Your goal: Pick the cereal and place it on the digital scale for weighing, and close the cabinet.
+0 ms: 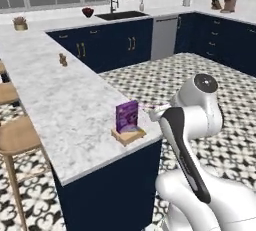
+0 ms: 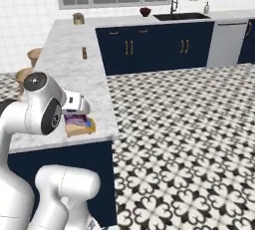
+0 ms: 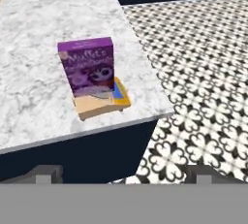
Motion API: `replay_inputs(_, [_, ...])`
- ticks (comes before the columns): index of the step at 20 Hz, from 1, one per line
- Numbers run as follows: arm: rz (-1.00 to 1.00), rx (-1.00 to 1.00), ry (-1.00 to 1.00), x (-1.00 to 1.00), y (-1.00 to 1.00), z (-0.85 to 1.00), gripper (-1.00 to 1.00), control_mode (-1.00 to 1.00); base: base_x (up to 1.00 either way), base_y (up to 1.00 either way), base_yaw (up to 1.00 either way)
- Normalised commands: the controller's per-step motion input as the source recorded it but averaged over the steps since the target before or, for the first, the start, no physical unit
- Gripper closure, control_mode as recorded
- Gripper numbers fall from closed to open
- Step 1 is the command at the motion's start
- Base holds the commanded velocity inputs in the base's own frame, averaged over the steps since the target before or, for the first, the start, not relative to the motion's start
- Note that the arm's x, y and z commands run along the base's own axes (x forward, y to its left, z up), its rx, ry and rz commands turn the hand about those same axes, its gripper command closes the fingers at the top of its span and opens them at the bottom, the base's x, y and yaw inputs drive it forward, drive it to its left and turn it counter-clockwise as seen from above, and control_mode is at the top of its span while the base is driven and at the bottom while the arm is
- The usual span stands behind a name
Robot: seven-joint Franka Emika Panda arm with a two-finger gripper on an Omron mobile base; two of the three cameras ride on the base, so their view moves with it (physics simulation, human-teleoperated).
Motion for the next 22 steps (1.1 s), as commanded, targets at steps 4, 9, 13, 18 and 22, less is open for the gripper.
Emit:
replay_inputs(4, [0.00,0.00,0.00,0.00,0.00,0.00,-1.00,1.00,0.00,0.00,-1.00])
replay_inputs(9, [0.00,0.00,0.00,0.00,0.00,0.00,-1.00,1.00,0.00,0.00,-1.00])
replay_inputs(13, [0.00,0.00,0.00,0.00,0.00,0.00,-1.00,1.00,0.00,0.00,-1.00])
replay_inputs(18, [0.00,0.00,0.00,0.00,0.00,0.00,-1.00,1.00,0.00,0.00,-1.00])
replay_inputs(22, [0.00,0.00,0.00,0.00,0.00,0.00,-1.00,1.00,0.00,0.00,-1.00])
